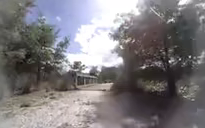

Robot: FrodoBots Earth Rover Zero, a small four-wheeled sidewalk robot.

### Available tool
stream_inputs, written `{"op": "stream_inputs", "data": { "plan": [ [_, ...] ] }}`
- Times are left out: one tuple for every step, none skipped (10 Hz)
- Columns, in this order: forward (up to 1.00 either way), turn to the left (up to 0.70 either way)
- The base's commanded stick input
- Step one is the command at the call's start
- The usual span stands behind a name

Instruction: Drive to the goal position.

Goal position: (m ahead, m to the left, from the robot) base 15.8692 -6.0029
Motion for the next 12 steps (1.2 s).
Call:
{"op": "stream_inputs", "data": {
  "plan": [
    [0.70, 0.10],
    [0.70, 0.15],
    [0.70, 0.20],
    [0.70, 0.25],
    [0.70, 0.32],
    [0.70, 0.21],
    [0.70, 0.00],
    [0.70, 0.00],
    [0.70, 0.00],
    [0.70, 0.00],
    [0.70, 0.00],
    [0.70, 0.00]
  ]
}}
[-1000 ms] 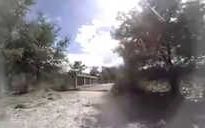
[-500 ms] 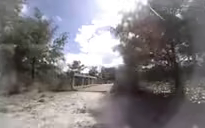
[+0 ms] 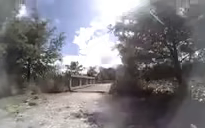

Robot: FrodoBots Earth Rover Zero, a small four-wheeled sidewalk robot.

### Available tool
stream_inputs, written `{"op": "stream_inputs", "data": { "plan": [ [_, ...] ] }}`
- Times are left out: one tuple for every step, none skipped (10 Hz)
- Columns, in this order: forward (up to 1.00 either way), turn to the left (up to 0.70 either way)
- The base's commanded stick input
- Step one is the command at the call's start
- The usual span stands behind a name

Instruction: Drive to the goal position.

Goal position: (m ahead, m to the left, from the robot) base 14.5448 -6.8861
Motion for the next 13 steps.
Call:
{"op": "stream_inputs", "data": {
  "plan": [
    [0.70, 0.00],
    [0.70, 0.00],
    [0.70, 0.00],
    [0.70, 0.00],
    [0.13, 0.00],
    [0.01, 0.00],
    [0.00, 0.00],
    [0.00, 0.00],
    [0.00, 0.00],
    [0.00, 0.00],
    [0.00, 0.00],
    [0.00, 0.00],
    [0.00, 0.00]
  ]
}}
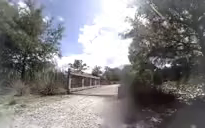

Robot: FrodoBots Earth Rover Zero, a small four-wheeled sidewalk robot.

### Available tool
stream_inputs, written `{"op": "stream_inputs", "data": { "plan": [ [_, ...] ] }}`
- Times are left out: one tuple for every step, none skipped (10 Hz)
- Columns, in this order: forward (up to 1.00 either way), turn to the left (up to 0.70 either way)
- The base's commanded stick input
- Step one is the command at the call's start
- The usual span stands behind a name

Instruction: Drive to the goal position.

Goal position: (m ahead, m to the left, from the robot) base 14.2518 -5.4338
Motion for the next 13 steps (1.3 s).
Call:
{"op": "stream_inputs", "data": {
  "plan": [
    [0.00, 0.00],
    [0.20, 0.00],
    [0.70, 0.00],
    [0.70, 0.00],
    [0.70, 0.00],
    [0.70, 0.00],
    [0.70, 0.00],
    [0.70, 0.00],
    [0.70, 0.00],
    [0.70, 0.00],
    [0.70, 0.00],
    [0.70, 0.00],
    [0.70, 0.00]
  ]
}}
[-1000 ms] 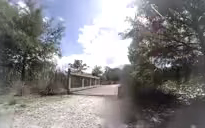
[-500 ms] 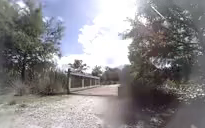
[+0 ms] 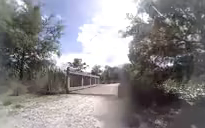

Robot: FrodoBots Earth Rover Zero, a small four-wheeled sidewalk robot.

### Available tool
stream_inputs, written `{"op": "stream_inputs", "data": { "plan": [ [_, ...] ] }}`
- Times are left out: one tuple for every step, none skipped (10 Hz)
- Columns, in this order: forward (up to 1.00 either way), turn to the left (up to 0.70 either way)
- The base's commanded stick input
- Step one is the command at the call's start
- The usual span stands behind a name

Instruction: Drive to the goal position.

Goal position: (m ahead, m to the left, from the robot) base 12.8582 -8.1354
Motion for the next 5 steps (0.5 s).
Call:
{"op": "stream_inputs", "data": {
  "plan": [
    [0.70, 0.00],
    [0.70, 0.03],
    [0.70, 0.11],
    [0.70, 0.19],
    [0.70, 0.27]
  ]
}}
